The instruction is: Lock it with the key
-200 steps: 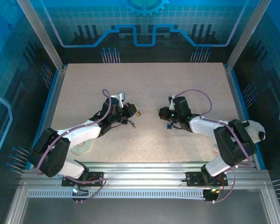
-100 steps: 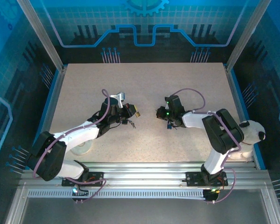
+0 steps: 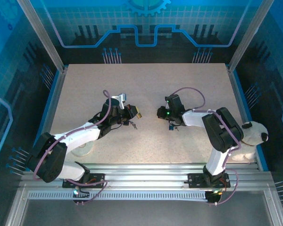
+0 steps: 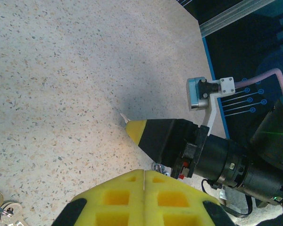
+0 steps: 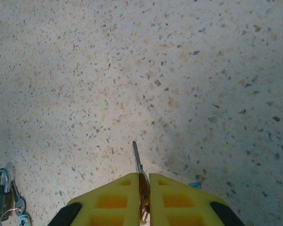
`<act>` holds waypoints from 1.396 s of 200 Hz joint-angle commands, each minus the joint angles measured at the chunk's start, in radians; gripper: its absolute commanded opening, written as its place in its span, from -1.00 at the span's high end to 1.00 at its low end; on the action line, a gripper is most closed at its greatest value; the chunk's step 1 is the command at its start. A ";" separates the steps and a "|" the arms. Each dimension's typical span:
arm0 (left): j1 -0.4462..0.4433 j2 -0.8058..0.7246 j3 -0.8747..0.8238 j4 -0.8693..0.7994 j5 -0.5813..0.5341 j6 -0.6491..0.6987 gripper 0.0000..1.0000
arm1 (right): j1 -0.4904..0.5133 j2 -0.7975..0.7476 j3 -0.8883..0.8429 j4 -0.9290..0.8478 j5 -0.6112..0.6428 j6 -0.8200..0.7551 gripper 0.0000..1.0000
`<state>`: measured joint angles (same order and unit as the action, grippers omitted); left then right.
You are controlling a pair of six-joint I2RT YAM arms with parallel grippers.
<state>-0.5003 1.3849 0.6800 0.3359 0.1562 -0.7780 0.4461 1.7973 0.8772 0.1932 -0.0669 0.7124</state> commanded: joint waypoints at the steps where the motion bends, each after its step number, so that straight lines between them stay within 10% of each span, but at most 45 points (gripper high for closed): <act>1: -0.005 -0.012 0.016 -0.007 0.026 0.026 1.00 | 0.007 0.018 0.034 -0.030 0.006 -0.021 0.79; 93: -0.006 -0.014 0.021 -0.007 0.028 0.025 1.00 | 0.004 -0.009 0.057 -0.090 -0.008 -0.056 0.56; 174: -0.009 0.012 0.030 -0.010 0.040 0.026 1.00 | 0.006 -0.247 0.064 -0.243 0.014 -0.156 -0.24; 234: -0.030 0.036 0.076 -0.085 0.022 0.062 1.00 | 0.032 -0.540 -0.035 -0.387 0.261 -0.238 -0.99; 279: -0.055 0.042 0.114 -0.157 -0.020 0.098 1.00 | 0.081 -0.733 -0.162 -0.391 0.452 -0.235 -1.00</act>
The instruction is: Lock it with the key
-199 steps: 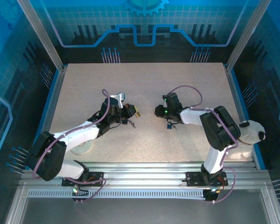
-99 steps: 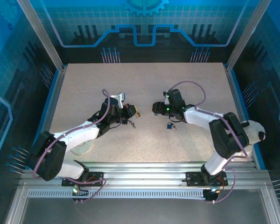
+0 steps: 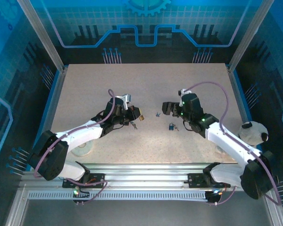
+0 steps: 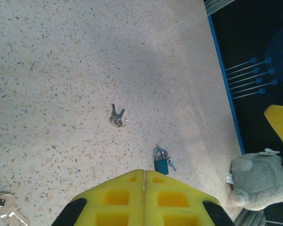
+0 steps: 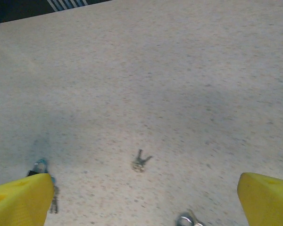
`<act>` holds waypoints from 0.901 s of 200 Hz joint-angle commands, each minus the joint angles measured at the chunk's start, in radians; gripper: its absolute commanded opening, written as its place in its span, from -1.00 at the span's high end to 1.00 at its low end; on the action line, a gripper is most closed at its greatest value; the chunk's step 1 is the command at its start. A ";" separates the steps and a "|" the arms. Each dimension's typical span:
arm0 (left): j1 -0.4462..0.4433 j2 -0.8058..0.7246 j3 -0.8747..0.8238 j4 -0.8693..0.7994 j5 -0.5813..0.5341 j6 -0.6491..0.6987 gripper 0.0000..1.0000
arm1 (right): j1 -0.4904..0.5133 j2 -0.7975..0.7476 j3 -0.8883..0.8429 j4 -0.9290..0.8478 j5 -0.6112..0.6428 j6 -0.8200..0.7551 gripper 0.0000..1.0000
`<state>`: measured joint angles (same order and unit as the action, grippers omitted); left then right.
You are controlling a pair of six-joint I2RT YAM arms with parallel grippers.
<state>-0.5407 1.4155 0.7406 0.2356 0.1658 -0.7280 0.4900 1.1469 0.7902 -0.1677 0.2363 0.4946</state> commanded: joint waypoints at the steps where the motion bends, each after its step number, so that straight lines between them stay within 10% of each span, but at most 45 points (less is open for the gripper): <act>1: -0.015 0.011 0.054 -0.058 -0.031 0.050 1.00 | 0.038 -0.086 -0.078 -0.029 0.153 -0.018 -1.00; 180: -0.069 0.191 0.273 -0.247 -0.078 0.172 1.00 | 0.123 -0.322 -0.248 0.134 0.293 -0.075 -1.00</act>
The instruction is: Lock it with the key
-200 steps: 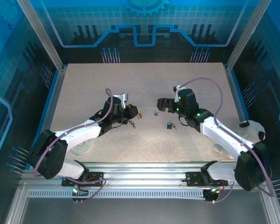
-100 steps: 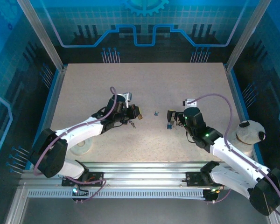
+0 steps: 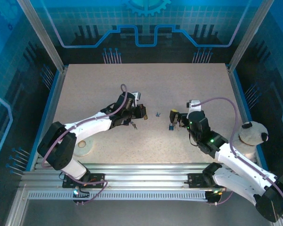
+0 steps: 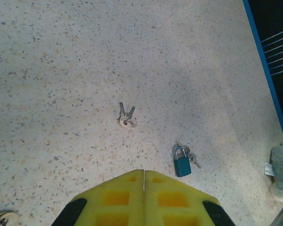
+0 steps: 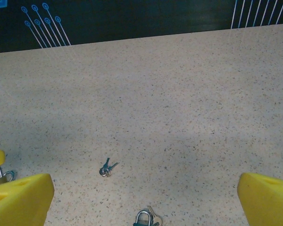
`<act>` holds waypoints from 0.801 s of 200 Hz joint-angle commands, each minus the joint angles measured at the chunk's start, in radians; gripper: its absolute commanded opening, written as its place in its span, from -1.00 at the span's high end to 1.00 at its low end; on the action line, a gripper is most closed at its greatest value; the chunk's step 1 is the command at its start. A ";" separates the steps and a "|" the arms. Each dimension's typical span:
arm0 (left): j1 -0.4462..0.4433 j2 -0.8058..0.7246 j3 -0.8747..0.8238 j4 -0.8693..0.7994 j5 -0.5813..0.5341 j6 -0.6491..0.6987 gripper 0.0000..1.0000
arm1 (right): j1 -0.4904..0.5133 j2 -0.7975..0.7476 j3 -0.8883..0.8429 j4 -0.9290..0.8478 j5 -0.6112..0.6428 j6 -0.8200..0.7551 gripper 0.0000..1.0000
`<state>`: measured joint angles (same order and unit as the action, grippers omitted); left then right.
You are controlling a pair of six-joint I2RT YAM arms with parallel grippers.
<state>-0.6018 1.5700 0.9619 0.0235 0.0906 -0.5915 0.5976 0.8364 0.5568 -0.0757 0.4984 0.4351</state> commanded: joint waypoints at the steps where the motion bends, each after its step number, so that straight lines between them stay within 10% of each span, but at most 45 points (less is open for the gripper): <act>1: -0.008 0.039 0.054 -0.036 -0.001 0.036 1.00 | 0.016 -0.011 -0.015 0.041 0.031 -0.015 -1.00; 160: -0.036 0.372 0.328 -0.132 -0.011 0.028 1.00 | 0.037 0.020 -0.009 0.056 0.007 -0.026 -1.00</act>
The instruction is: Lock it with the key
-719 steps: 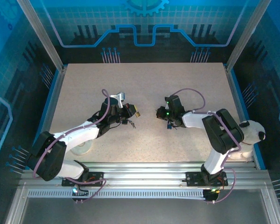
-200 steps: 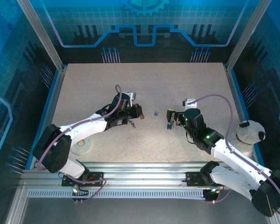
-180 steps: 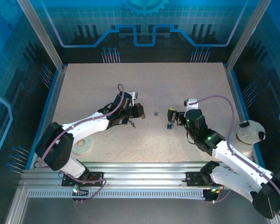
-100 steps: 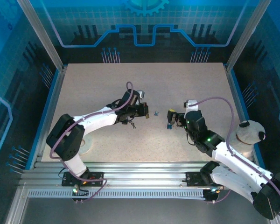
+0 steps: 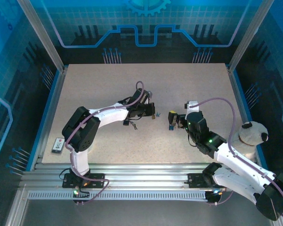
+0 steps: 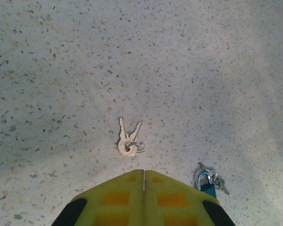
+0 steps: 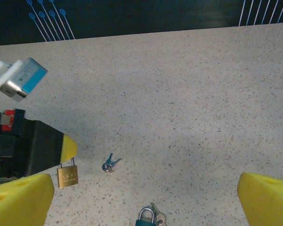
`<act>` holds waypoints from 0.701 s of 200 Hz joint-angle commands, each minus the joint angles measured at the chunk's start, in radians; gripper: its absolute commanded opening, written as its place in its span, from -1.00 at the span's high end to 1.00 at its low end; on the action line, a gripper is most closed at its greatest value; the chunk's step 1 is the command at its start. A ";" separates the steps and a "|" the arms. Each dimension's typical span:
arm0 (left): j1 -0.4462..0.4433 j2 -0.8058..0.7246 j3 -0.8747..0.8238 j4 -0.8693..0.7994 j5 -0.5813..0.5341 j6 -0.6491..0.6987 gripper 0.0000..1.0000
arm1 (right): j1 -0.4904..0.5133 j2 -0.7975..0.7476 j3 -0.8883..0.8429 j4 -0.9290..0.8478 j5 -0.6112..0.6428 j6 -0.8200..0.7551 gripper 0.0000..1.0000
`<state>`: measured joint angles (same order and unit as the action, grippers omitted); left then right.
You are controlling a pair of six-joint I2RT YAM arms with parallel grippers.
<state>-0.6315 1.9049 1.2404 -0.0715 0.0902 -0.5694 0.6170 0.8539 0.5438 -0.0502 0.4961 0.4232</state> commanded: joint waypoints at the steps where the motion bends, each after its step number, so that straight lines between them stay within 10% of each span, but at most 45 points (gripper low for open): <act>1: -0.007 0.039 0.050 -0.037 -0.010 0.006 1.00 | 0.018 0.002 0.004 0.030 0.009 -0.014 -1.00; 140: 0.011 0.167 0.141 -0.082 -0.026 0.020 1.00 | 0.026 0.012 0.009 0.029 0.000 -0.020 -1.00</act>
<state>-0.6300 2.0495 1.3407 -0.1265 0.0715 -0.5690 0.6300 0.8627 0.5438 -0.0429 0.4896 0.4168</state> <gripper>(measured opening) 0.047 0.999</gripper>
